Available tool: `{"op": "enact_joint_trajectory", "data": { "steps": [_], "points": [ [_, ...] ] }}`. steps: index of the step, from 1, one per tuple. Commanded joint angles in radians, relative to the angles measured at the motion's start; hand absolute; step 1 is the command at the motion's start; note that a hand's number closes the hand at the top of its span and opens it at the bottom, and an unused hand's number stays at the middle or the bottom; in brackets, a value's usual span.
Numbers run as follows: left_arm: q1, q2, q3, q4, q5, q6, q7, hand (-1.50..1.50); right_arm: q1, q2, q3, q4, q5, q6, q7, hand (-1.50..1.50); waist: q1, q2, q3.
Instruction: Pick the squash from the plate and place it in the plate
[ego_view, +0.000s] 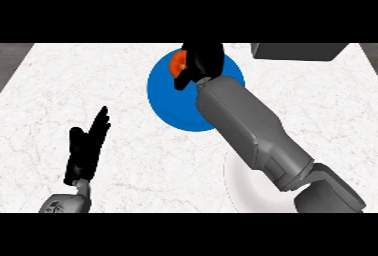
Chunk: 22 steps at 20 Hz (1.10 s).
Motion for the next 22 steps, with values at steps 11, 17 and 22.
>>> {"op": "enact_joint_trajectory", "data": {
  "steps": [11, 17, 22],
  "points": [
    [0.01, -0.008, 0.003, 0.016, -0.01, 0.0, -0.032, 0.0, 0.047, 0.0, -0.142, 0.237, -0.171, 0.248, -0.361, -1.5, 0.006, 0.006, 0.0],
    [0.07, -0.002, 0.002, -0.048, 0.001, -0.007, -0.008, 0.0, 0.046, -0.01, -0.307, 0.099, -0.298, 0.145, -0.574, -1.5, -0.014, -0.005, 0.003],
    [0.006, 0.029, 0.054, 0.014, 0.026, -0.027, -0.025, 0.0, 0.128, 0.0, -0.452, -0.005, -0.461, 0.072, -0.722, -1.5, -0.029, -0.005, 0.002]
  ]
}}
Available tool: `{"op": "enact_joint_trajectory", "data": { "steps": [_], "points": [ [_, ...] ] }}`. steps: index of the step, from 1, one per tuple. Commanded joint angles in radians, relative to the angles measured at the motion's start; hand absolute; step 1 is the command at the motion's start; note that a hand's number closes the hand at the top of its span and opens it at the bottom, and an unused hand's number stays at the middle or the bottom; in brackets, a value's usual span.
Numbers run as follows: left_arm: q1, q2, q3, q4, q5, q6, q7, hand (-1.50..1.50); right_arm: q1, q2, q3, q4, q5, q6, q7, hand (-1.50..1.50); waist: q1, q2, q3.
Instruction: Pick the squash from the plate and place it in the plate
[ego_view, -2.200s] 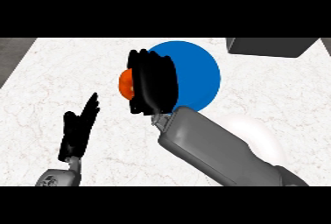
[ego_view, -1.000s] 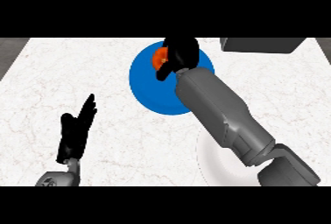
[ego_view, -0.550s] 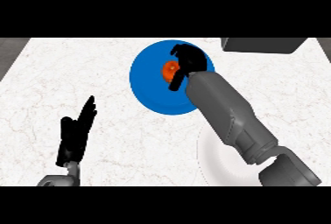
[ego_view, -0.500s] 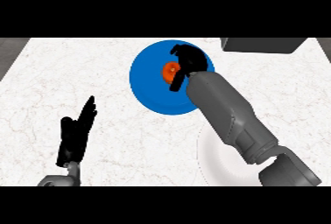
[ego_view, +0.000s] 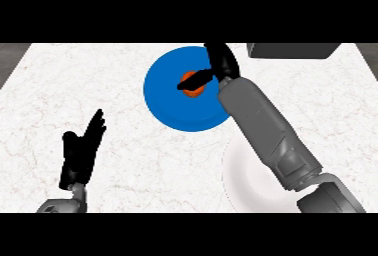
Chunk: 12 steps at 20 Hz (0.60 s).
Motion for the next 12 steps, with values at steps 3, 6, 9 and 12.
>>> {"op": "enact_joint_trajectory", "data": {
  "steps": [3, 6, 9, 12],
  "points": [
    [0.024, 0.021, 0.019, -0.014, 0.02, -0.025, 0.018, 0.0, 0.1, -0.03, -0.148, -0.068, -0.149, 0.049, -0.181, -1.5, -0.008, -0.006, -0.001],
    [-0.006, -0.015, -0.004, 0.059, -0.014, -0.003, -0.017, 0.0, 0.114, 0.004, -0.15, -0.07, -0.167, 0.065, -0.197, -1.5, -0.012, -0.007, -0.002],
    [0.031, 0.0, -0.006, -0.062, -0.015, -0.001, 0.042, 0.0, 0.152, -0.004, -0.171, -0.036, -0.166, 0.099, -0.308, -1.5, -0.005, -0.007, -0.001],
    [0.051, -0.009, 0.01, -0.016, -0.005, -0.01, -0.022, 0.0, 0.159, -0.015, -0.17, -0.102, -0.175, 0.149, -0.289, -1.5, -0.013, -0.01, -0.002]
  ]
}}
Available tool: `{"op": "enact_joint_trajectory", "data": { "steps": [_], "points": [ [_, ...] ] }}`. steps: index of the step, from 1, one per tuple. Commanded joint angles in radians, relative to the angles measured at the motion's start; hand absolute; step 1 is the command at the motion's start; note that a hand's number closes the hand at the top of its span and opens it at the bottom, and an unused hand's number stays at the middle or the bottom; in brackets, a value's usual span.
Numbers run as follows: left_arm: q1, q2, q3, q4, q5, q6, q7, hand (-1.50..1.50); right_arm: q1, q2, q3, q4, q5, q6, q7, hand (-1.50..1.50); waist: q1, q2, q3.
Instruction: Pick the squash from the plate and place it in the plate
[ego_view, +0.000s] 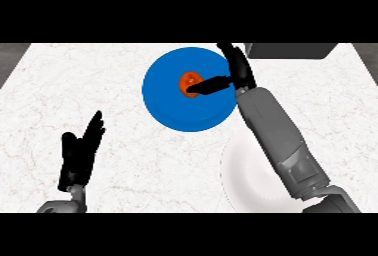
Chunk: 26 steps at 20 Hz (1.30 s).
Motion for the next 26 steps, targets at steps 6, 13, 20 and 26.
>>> {"op": "enact_joint_trajectory", "data": {
  "steps": [6, 13, 20, 26],
  "points": [
    [-0.019, -0.028, -0.017, -0.017, -0.037, 0.024, 0.029, 0.0, -0.004, 0.0, -0.02, 0.077, 0.02, 0.044, -0.115, -1.5, 0.003, 0.001, 0.0],
    [-0.045, -0.019, 0.012, 0.055, -0.034, 0.007, -0.033, 0.0, 0.001, 0.017, 0.047, 0.13, -0.003, -0.111, -0.091, -1.5, 0.01, 0.001, 0.0],
    [-0.03, -0.02, 0.022, 0.046, -0.009, -0.022, -0.022, 0.0, -0.047, 0.009, -0.018, 0.213, 0.049, -0.13, -0.095, -1.5, 0.011, 0.004, 0.0],
    [-0.022, 0.009, 0.04, 0.008, -0.001, -0.049, -0.023, 0.0, 0.027, -0.031, -0.03, 0.237, 0.068, -0.133, -0.188, -1.5, 0.013, 0.005, 0.0]
  ]
}}
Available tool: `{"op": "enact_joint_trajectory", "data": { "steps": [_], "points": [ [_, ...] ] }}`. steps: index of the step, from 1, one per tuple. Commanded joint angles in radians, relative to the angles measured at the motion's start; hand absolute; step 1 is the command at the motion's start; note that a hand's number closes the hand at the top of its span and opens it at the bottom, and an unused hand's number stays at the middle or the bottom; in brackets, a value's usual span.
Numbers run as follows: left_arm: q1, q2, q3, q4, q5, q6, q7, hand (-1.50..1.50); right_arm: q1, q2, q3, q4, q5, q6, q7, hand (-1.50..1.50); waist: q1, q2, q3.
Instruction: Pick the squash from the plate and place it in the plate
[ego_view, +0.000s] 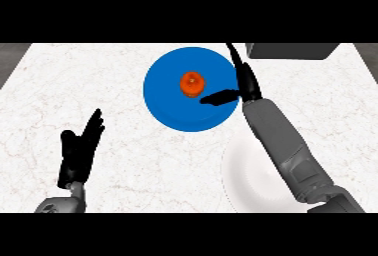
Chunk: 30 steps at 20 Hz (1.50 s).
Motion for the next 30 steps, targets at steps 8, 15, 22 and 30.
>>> {"op": "enact_joint_trajectory", "data": {
  "steps": [8, 15, 22, 30],
  "points": [
    [0.015, -0.035, -0.032, -0.06, -0.034, 0.032, 0.06, 0.0, -0.011, -0.108, -0.042, 0.048, 0.014, 0.024, -0.005, -1.5, 0.004, 0.001, 0.0],
    [-0.036, -0.028, -0.003, 0.019, -0.027, 0.015, -0.007, 0.0, 0.026, -0.13, -0.093, 0.07, -0.003, -0.001, -0.096, -1.5, 0.009, 0.007, 0.001],
    [0.068, 0.004, 0.009, -0.051, 0.004, -0.038, -0.017, 0.0, 0.045, -0.153, -0.102, 0.068, 0.01, -0.059, -0.046, -1.5, 0.006, 0.0, 0.0],
    [0.009, -0.022, 0.003, -0.016, -0.026, -0.004, 0.014, 0.0, 0.094, -0.199, -0.112, 0.063, 0.014, -0.013, -0.08, -1.5, -0.003, -0.001, 0.0]
  ]
}}
